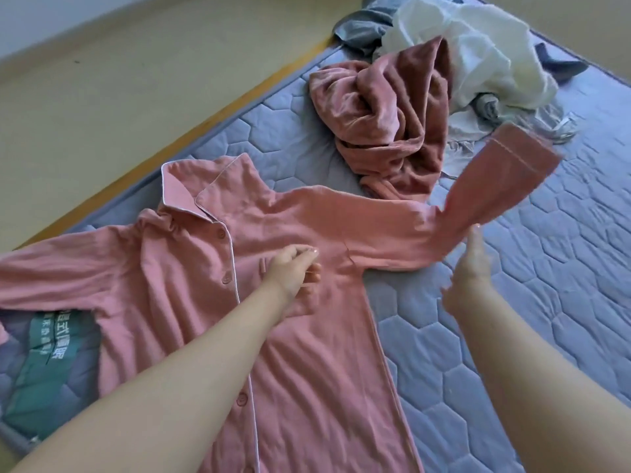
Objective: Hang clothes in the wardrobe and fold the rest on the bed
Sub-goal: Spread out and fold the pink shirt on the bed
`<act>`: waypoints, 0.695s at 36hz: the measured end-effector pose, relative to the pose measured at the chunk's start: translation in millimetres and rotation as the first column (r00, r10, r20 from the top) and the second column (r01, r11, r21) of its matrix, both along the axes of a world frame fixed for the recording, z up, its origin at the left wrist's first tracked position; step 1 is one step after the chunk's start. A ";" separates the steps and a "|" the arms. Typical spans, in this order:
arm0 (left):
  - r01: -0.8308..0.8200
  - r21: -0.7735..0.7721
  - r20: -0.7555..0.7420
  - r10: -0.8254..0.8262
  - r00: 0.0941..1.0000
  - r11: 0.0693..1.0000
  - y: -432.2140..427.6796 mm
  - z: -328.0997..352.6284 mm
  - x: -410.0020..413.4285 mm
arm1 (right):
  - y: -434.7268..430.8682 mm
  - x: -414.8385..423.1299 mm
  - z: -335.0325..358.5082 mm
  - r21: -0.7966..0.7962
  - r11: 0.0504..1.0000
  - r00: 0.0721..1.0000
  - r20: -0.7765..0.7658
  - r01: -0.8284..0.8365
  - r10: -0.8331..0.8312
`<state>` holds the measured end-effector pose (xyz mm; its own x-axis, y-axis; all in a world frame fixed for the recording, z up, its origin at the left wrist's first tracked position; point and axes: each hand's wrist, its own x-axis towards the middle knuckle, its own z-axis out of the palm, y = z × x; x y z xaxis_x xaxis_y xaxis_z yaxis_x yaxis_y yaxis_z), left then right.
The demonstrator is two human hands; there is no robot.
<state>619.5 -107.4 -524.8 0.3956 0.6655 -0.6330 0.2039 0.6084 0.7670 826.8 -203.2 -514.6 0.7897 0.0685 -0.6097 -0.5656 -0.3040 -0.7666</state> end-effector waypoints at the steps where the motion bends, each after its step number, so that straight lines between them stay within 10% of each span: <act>1: 0.026 -0.013 -0.015 -0.026 1.000 1.000 -4.6 -1.8 2.6 | -3.6 -4.6 -10.0 -0.026 0.999 0.999 0.002 -0.048 0.048; 15: 0.132 -0.043 -0.259 -0.139 0.956 0.990 -26.9 -40.6 -14.8 | -42.0 -95.5 -76.3 -0.114 0.904 0.889 -0.269 -0.412 0.371; 25: -0.048 0.058 -0.368 0.066 0.927 0.997 -0.9 -63.7 -81.7 | 2.5 -178.8 -68.9 -0.132 0.756 0.766 -0.043 -0.641 0.641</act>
<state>537.8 -108.4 -588.6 0.1002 0.7128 -0.6941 0.4442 0.5922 0.6723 648.0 -200.7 -583.5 0.5926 0.4798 -0.6470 -0.1985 -0.6914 -0.6946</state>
